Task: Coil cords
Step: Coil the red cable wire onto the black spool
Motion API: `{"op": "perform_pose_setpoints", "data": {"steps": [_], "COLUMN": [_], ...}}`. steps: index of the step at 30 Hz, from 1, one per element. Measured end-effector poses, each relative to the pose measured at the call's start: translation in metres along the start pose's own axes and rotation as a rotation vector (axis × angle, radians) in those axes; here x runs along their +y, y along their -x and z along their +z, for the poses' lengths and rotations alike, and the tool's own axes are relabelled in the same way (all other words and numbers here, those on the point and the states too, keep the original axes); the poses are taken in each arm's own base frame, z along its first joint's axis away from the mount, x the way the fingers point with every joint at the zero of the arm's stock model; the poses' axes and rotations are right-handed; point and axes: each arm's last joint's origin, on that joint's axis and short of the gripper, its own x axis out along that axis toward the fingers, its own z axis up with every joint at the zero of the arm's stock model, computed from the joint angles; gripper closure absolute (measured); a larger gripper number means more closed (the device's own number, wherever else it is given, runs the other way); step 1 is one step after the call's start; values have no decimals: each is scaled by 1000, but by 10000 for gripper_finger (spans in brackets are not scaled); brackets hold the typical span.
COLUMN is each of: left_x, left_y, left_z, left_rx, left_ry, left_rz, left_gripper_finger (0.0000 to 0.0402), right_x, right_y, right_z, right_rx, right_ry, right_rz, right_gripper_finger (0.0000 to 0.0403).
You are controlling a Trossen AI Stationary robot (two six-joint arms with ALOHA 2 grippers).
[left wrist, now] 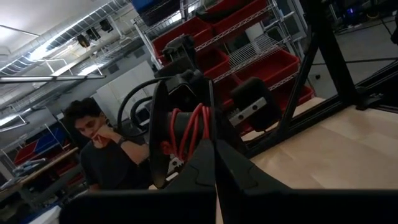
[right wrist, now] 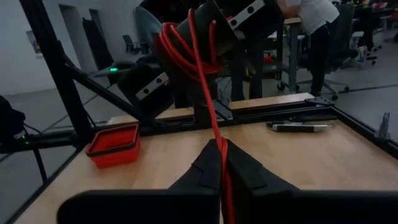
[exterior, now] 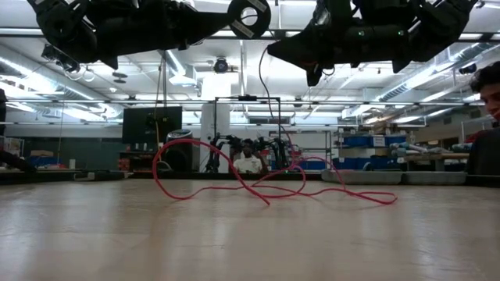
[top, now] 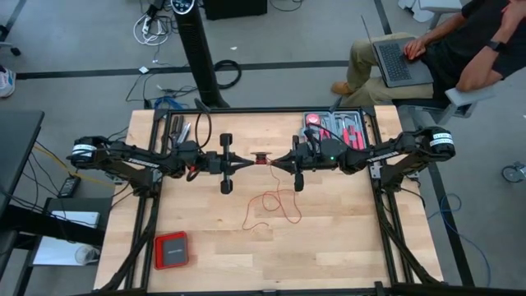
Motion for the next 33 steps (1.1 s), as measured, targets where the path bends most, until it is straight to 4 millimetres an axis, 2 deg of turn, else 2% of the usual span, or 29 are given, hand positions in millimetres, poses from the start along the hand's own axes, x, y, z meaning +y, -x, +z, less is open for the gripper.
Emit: {"op": "perform_pose_setpoints", "data": {"steps": [6, 14, 18, 24, 30, 33], "left_x": [0, 0, 0, 0, 0, -1], "left_y": [0, 0, 0, 0, 0, 0], "left_z": [0, 0, 0, -1, -1, -1], "left_rx": [1, 2, 4, 6, 6, 6], "left_ry": [0, 0, 1, 2, 2, 2], "left_rz": [0, -1, -2, -4, -4, -5], "left_gripper_finger": [402, 402, 402, 402, 402, 402], "right_x": [1, 2, 2, 1, 1, 1], "right_y": [0, 0, 0, 0, 0, 0], "right_z": [0, 3, 6, 7, 4, 2], "right_rx": [-4, -26, -60, -67, -39, -16], "right_ry": [19, -14, -12, -3, 3, 11], "right_rz": [9, 27, 33, 31, 28, 22], "right_gripper_finger": [398, 355, 348, 356, 392, 397]}}
